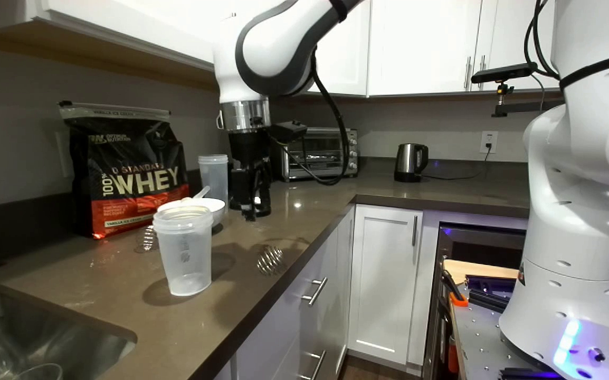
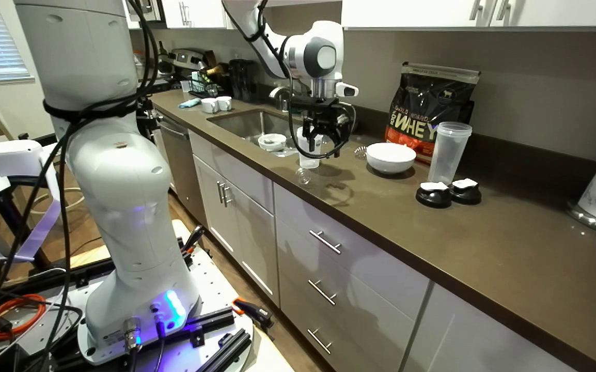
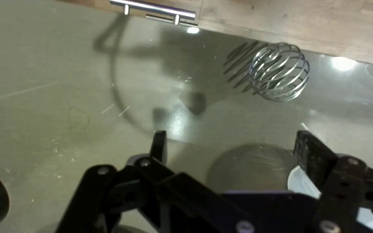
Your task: Pick up the silver blending ball on the right and place it inside the clear bottle on the left
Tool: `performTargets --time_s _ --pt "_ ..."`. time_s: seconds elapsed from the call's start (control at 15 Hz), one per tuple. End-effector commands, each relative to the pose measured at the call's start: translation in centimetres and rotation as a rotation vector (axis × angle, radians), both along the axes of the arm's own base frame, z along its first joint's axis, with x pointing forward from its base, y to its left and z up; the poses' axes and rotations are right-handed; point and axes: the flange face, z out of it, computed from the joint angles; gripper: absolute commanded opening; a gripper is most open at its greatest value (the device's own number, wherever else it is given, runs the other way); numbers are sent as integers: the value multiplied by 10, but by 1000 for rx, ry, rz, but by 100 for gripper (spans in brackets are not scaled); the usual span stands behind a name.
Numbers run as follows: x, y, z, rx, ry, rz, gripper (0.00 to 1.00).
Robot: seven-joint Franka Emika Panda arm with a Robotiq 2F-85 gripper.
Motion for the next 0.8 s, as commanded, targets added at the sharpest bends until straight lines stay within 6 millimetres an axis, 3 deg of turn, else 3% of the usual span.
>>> performTargets --time_s 0.0,0.4,0.73 --pt "-22 0 -6 53 117 -27 100" --pt "-57 18 -32 128 327 -24 100" --pt "-75 40 -51 82 344 15 100"
